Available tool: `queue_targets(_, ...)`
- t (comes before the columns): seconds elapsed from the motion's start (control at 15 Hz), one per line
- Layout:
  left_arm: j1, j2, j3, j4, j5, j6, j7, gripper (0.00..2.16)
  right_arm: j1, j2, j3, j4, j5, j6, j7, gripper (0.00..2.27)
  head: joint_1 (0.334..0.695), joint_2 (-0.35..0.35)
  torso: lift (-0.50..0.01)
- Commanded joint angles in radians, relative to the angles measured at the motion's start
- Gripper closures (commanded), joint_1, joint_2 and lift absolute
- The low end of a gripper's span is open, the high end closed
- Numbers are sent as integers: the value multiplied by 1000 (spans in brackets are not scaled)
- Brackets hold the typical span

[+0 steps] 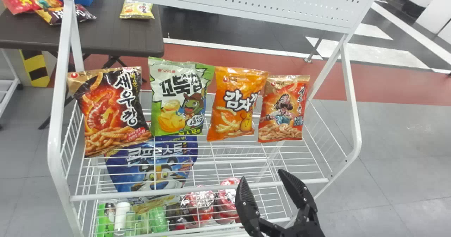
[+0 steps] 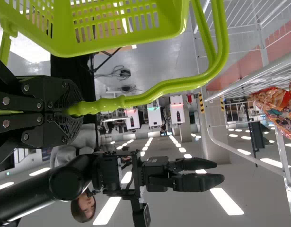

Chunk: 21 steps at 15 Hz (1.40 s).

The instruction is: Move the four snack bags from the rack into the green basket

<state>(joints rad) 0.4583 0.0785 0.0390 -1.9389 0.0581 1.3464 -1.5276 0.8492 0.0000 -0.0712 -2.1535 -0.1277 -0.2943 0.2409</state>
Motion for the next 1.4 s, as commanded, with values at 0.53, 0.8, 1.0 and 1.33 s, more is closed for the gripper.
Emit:
queue_targets(0.53, -10, 0, -34, 18, -9, -6, 12, 2108, -27, 1, 5, 7, 8, 42, 2, 164, 695, -350, 0)
queue_targets(0.8, -10, -2, -36, 21, -9, -9, 12, 2111, -39, 1, 5, 18, 8, 48, 2, 164, 695, -350, 0)
queue_targets(1.0, -10, -2, -47, 21, -11, -9, 14, 2108, -188, 1, 25, 64, 16, 214, 2, 164, 695, -350, 0)
queue_targets(1.33, -36, 0, -77, 44, -38, -12, 10, 2108, -461, 1, 142, 162, 71, 389, 17, 164, 695, -288, 0)
